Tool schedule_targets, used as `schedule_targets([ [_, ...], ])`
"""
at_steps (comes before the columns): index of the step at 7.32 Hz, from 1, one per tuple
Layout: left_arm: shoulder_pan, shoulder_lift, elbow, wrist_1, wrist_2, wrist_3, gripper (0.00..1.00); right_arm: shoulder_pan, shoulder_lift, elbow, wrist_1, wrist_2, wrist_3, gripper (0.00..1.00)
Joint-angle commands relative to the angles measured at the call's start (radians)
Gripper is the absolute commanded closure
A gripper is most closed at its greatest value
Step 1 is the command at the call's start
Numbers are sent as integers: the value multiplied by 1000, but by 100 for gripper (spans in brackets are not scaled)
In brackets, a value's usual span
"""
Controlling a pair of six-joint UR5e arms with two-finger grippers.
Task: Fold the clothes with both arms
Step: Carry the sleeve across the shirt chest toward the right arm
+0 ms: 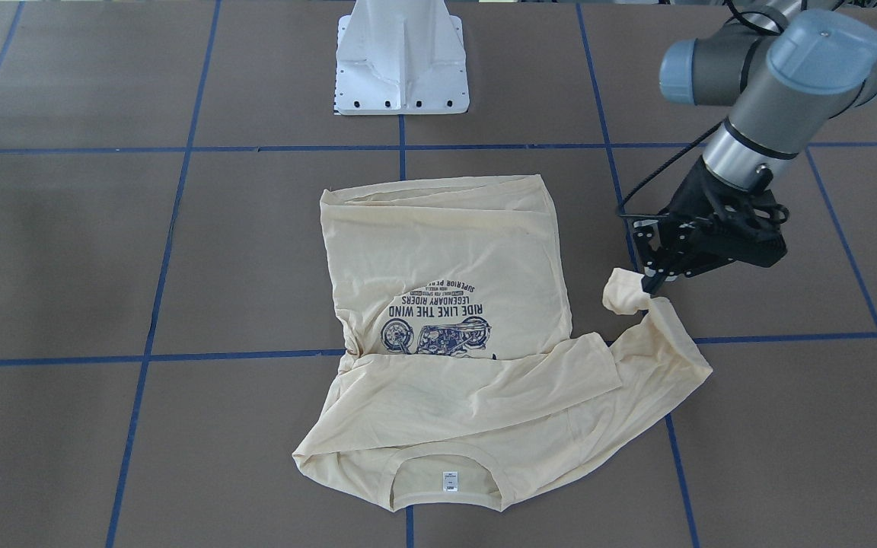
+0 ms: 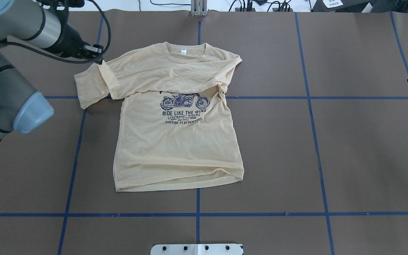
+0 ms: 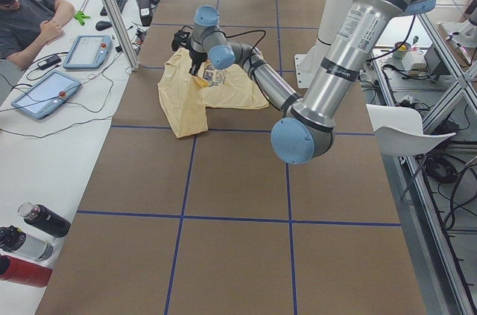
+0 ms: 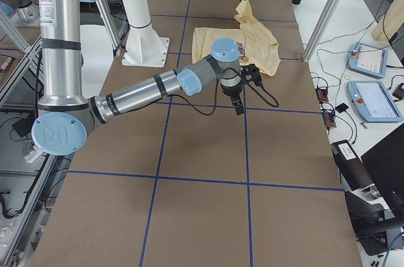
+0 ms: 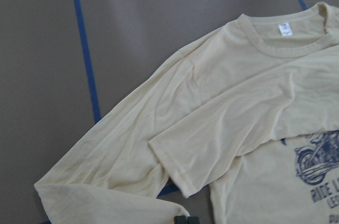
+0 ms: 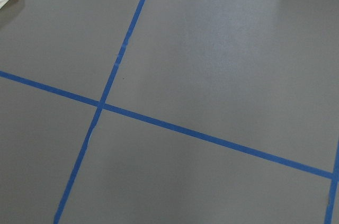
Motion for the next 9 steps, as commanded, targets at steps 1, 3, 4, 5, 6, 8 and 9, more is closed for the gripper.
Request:
schedule_targets([
  [1,64,-272,203,36,4,-143,100,0,0,-5,0,0,0,0],
  [3,102,-458,400,27,6,-183,100,0,0,-10,0,0,0,0],
  [4,127,-538,513,13,9,-212,100,0,0,-13,0,0,-1,0],
  [5,157,-598,621,-60,36,-264,100,0,0,-13,0,0,-2,0],
  [6,176,-611,707,-154,70,-306,100,0,0,-19,0,0,-3,0],
  [8,217,-710,917,-300,159,-385,100,0,2,-19,0,0,-2,0],
  [9,231,-717,954,-361,188,-413,100,0,2,-19,0,0,0,0],
])
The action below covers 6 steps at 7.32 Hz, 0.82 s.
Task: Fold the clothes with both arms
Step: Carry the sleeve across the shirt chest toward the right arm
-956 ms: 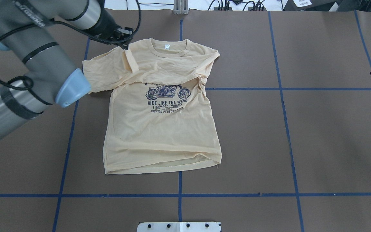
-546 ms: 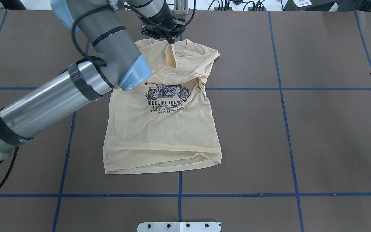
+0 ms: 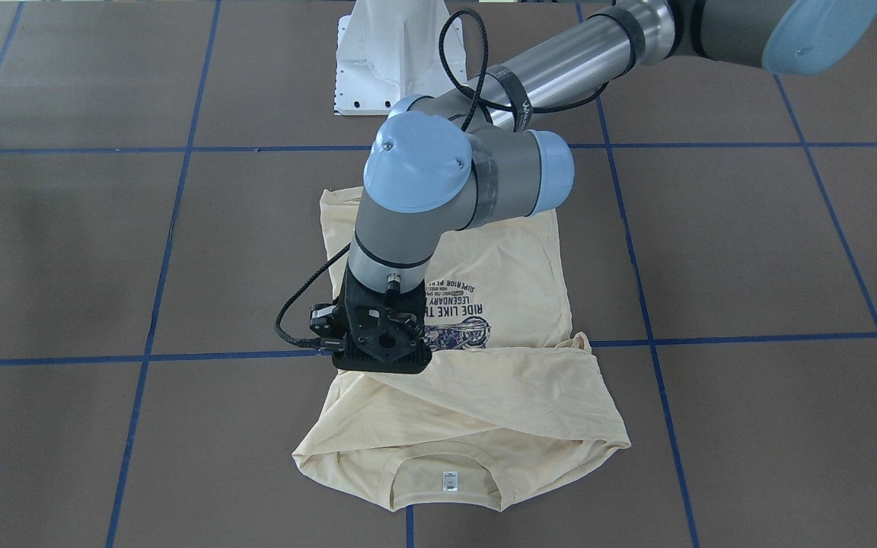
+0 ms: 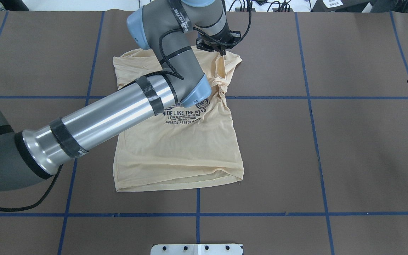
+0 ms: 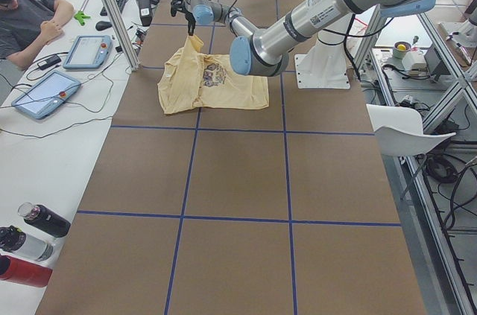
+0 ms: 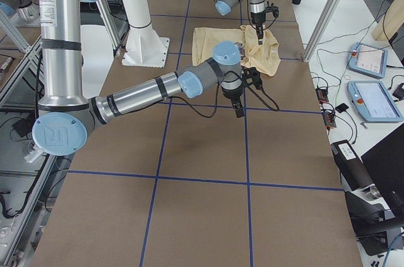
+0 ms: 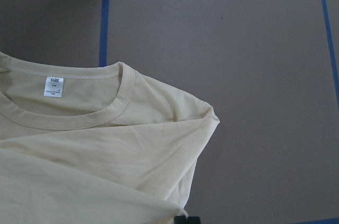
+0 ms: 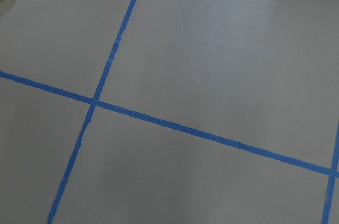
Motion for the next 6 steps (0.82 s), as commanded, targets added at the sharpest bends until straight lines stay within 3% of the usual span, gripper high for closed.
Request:
schedule_targets([
  [1,38,-50,141,-155,103,-76,100,0,1,0,0,0,1,0],
  [2,44,-74,191,-203,117,-96,100,-2,2,1,0,0,1,0],
  [3,47,-75,193,-208,117,-96,50,0,2,1,0,0,1,0],
  [4,49,-75,193,-210,117,-87,14,-2,2,1,0,0,1,0],
  [5,49,-73,192,-208,119,-65,0,-2,2,1,0,0,1,0],
  [6,47,-72,187,-207,116,-34,0,-2,4,0,0,0,1,0],
])
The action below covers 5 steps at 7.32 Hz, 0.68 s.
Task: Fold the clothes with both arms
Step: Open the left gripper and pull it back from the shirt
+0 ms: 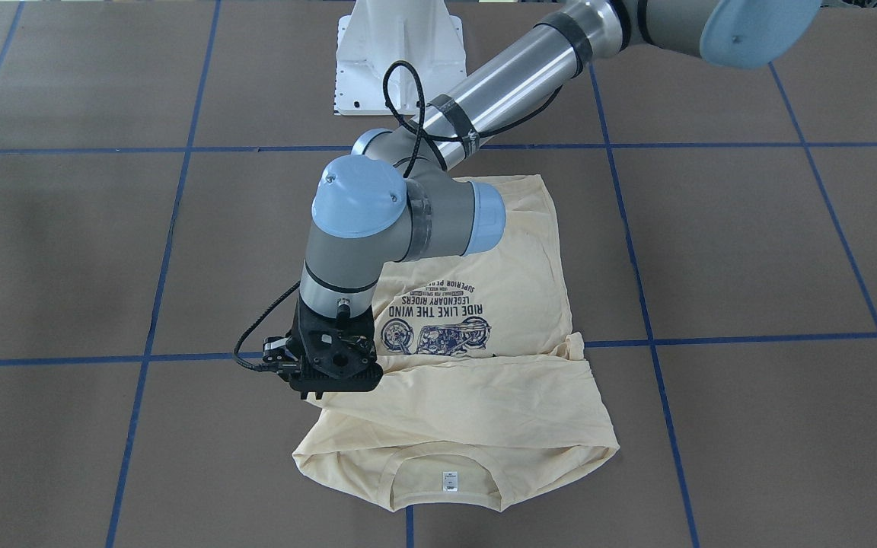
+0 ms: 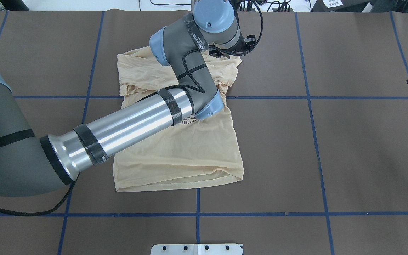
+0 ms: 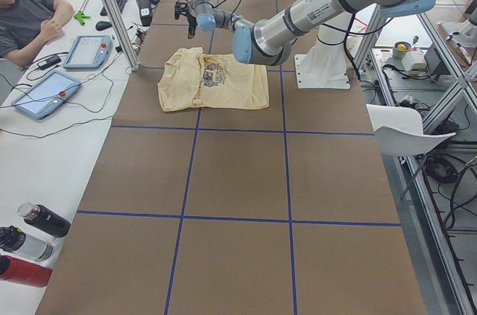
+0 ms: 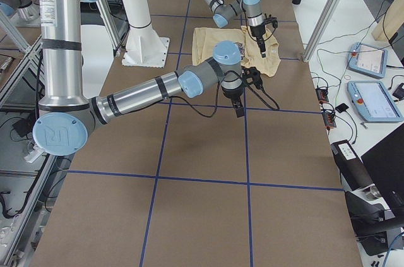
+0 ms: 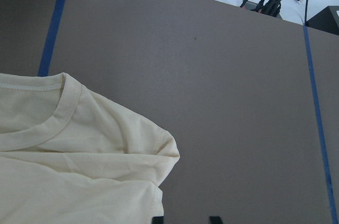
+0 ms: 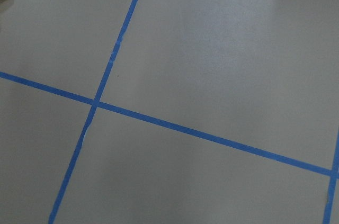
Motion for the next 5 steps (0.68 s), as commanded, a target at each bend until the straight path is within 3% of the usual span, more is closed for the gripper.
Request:
schedule_targets([
  [1,-4,15,-44,12,-15,44,0,0,7,2,0,2,12,0],
  [2,-4,105,-176,38,-42,47,0,-3,42,6,2,0,79,0],
  [4,-4,321,-587,315,-89,113,0,-57,52,26,59,-3,237,0],
  [5,-7,499,-807,350,-89,166,0,-96,50,38,114,-20,358,0],
])
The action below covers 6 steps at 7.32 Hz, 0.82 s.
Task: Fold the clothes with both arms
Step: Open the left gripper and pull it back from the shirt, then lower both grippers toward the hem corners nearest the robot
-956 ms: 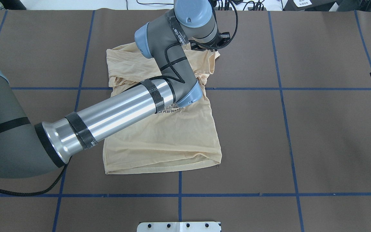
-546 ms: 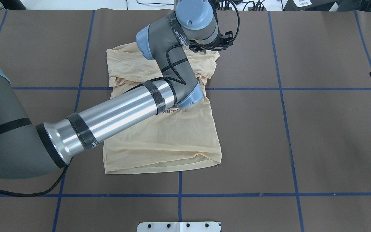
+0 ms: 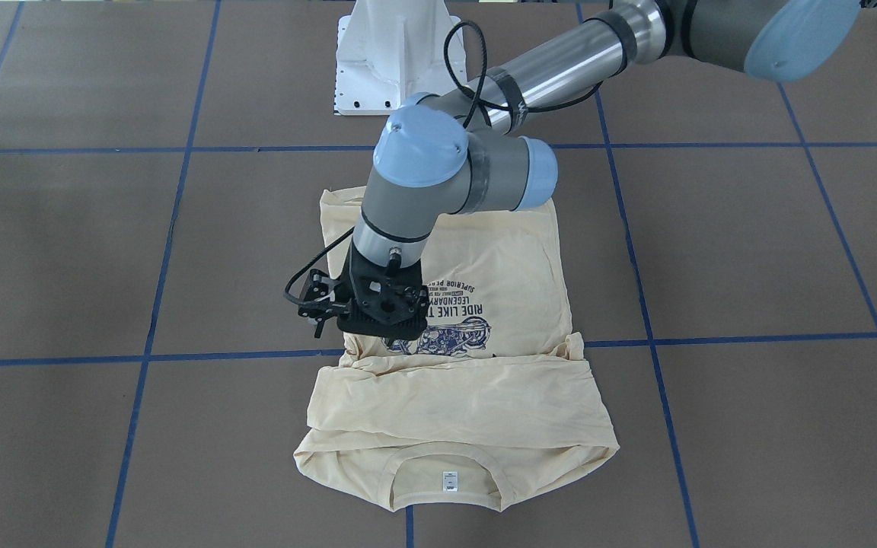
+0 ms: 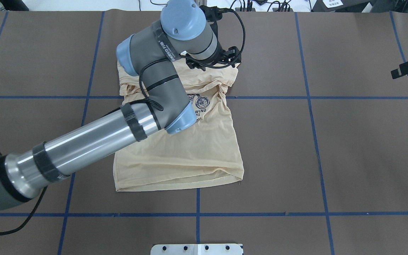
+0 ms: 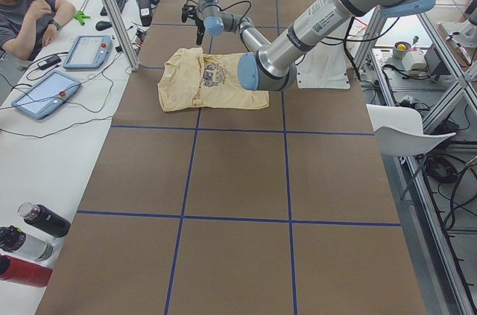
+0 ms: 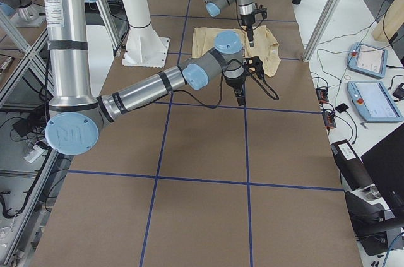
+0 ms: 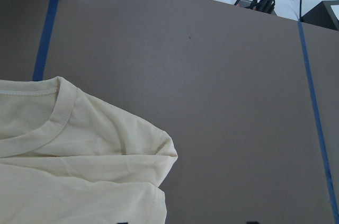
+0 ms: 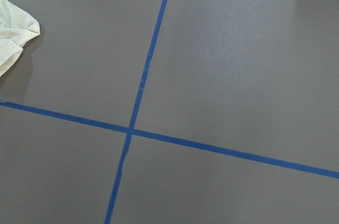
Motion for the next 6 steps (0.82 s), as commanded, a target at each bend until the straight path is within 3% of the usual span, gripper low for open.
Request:
schedule_targets([
  [1,-5,343,-436,90,-6,118,0,-92,-6,43,82,-50,213,0],
  [2,-8,446,-552,103,-6,134,0,-164,-12,90,82,-97,310,0],
  [4,-4,620,-716,103,3,137,0,-409,-16,170,82,-343,544,0],
  [6,10,746,-779,96,58,133,0,-635,-19,210,76,-569,715,0],
])
